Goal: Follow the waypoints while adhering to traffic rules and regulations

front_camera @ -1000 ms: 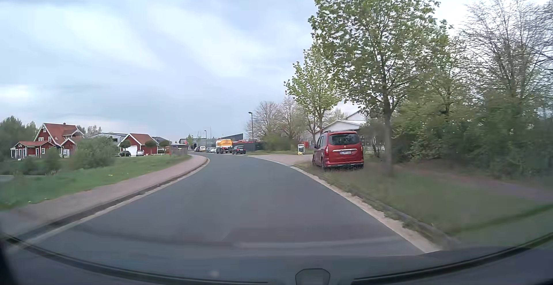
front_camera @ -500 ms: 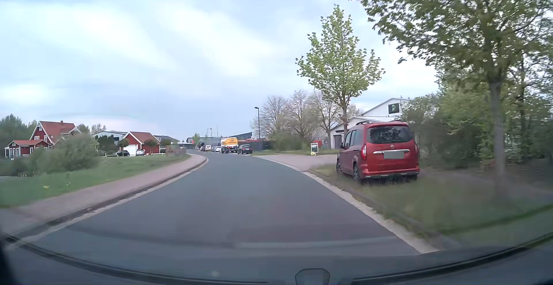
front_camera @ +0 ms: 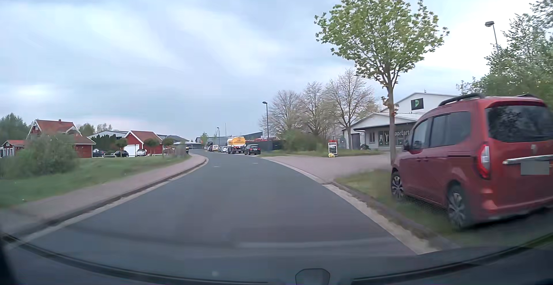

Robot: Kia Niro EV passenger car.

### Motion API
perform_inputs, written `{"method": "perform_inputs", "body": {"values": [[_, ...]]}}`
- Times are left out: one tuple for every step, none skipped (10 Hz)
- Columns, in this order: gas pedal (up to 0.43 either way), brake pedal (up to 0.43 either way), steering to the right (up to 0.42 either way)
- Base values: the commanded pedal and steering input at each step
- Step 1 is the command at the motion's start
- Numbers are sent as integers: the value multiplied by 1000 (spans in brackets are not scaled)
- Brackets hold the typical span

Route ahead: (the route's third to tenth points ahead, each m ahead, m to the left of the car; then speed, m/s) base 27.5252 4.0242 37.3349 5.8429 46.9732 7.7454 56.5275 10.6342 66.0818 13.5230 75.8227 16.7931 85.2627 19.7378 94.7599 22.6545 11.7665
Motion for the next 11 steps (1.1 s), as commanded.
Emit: {"method": "perform_inputs", "body": {"values": [[157,0,-28],[157,0,-27],[157,0,-26],[157,0,-26],[157,0,-25],[157,0,-26],[157,0,-26],[169,0,-26],[169,0,-26],[169,0,-26],[169,0,-26]]}}
